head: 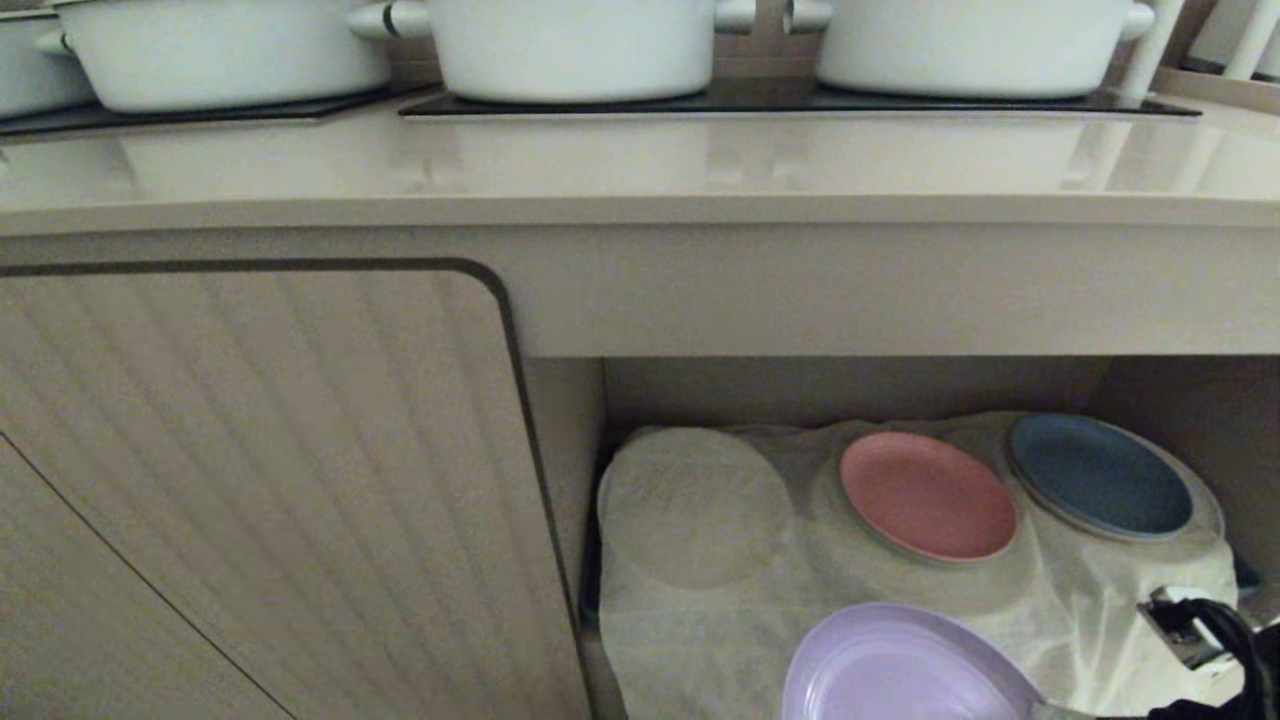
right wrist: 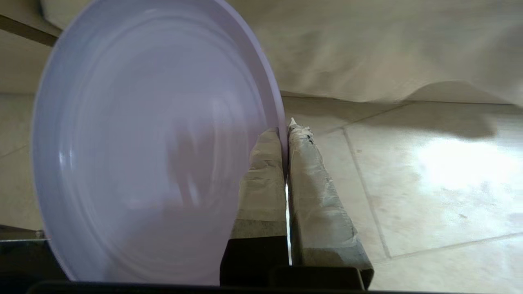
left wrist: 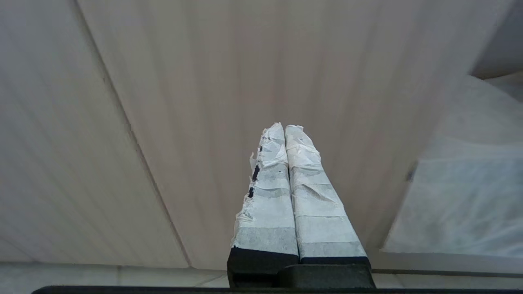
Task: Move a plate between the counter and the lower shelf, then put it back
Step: Put the plate
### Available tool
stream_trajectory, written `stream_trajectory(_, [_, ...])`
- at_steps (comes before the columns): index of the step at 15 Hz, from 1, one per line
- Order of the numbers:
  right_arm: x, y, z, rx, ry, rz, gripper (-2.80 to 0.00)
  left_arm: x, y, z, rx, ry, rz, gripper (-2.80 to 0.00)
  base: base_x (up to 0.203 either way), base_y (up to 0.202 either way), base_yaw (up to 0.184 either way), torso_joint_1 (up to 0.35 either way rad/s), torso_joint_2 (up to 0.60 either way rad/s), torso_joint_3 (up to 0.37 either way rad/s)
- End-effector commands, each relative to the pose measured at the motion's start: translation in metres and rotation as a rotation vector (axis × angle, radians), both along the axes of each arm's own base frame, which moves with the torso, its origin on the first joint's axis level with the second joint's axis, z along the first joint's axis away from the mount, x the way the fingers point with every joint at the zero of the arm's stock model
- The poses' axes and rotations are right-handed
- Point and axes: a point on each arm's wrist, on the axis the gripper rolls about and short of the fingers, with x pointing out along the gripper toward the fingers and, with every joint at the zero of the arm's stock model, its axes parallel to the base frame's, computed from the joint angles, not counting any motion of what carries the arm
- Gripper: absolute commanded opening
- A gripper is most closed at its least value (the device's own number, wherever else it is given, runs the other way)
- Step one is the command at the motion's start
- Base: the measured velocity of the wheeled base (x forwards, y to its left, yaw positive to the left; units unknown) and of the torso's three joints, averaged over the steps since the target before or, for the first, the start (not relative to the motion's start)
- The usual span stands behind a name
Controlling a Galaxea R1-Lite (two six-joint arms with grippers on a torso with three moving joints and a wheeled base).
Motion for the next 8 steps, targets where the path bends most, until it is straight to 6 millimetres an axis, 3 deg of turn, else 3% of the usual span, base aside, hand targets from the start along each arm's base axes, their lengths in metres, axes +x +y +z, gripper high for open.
stream_trajectory(1, [0.0003,0.0001,-0.0001,0.002,0.001,-0.001,-2.80,0.0001,0.0000,0.0001,-0.001,0.000,0.000,-2.80,0.000,-0.188,-0.003,0.005,0.00,0.002])
stream_trajectory(8, [0.0000,-0.0001,0.0000,0.006,0.003,-0.012,-2.80,0.0001,0.0000,0.0001,0.000,0.000,0.001,-2.80,0.000,-0.194,0.001,0.002,0.00,0.003])
